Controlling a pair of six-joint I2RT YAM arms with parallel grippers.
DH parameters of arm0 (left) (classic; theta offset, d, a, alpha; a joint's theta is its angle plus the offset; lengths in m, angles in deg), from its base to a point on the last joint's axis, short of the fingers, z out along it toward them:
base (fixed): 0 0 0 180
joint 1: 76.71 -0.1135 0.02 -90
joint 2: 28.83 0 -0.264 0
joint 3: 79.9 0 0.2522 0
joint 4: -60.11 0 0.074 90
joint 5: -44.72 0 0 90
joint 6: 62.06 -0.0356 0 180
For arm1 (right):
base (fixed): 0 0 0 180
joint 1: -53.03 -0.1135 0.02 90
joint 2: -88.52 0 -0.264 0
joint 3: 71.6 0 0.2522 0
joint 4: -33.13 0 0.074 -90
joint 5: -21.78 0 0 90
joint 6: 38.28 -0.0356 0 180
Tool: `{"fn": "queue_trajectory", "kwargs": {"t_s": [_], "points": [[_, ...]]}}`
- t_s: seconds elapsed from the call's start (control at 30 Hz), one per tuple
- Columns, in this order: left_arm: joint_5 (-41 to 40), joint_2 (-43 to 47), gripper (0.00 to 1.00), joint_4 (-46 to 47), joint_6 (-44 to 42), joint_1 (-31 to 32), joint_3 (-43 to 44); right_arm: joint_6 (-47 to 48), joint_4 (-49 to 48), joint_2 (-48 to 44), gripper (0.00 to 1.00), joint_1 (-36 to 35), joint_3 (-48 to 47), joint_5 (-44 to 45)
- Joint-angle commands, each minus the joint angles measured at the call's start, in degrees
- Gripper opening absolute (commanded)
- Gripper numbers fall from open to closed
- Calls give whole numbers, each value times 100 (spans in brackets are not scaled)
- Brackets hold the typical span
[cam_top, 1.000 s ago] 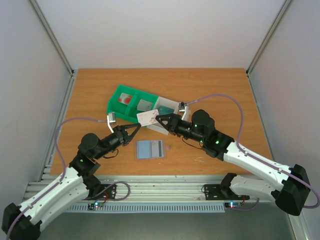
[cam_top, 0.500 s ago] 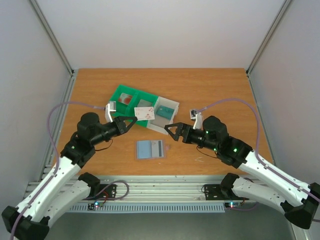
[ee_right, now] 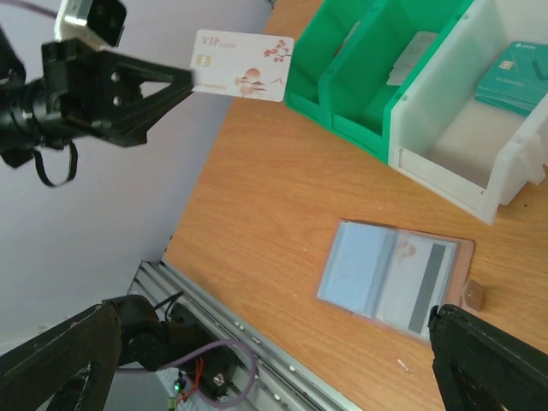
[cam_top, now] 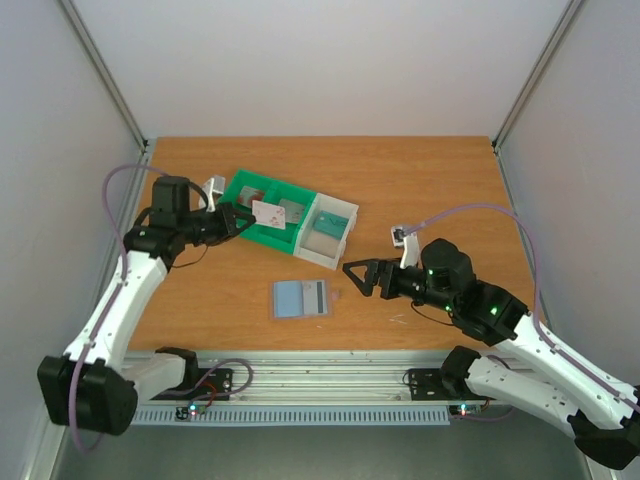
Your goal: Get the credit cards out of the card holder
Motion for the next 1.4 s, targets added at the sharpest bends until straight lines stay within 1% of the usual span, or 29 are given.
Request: {"fn": "queue_trajectory", "kwargs": {"t_s": [0.0, 0.13, 0.23, 0.33, 0.43, 0.53, 0.8, 1.1, 1.2, 1.37], "points": [[336, -552, 0, -534, -654, -181, 656, 362, 322, -100, 98, -11, -187, -20], [377, -1154, 0, -746, -937, -344, 1042, 406, 415, -101, 98, -11, -213, 24], [565, -1667, 0, -893, -1097, -438, 1319, 414, 437, -150, 99, -11, -178, 131], [487, -2224, 0, -1177, -1387, -443, 1659, 463, 538, -159, 98, -11, -224, 202], [347, -2712, 0, -1266, -1569, -440, 1978, 484, 631, -153, 99, -11, -254, 276], [464, -3212, 0, -1147, -1536, -442, 2251, 475, 640, -145, 98, -7, -263, 296], [481, -4458, 1, -1197, -1616, -440, 3175, 525, 689, 4, 98, -11, -325, 408], [429, -5656, 0, -1570, -1846, -314, 4333, 612, 637, 303, 99, -10, -423, 557], [390, -5981, 1, -1690, -1880, -279, 4653, 625, 563, 479, 99, -11, -437, 539], [372, -6335, 0, -1720, -1904, -198, 4952, 713, 532, 743, 99, -11, -544, 604]]}}
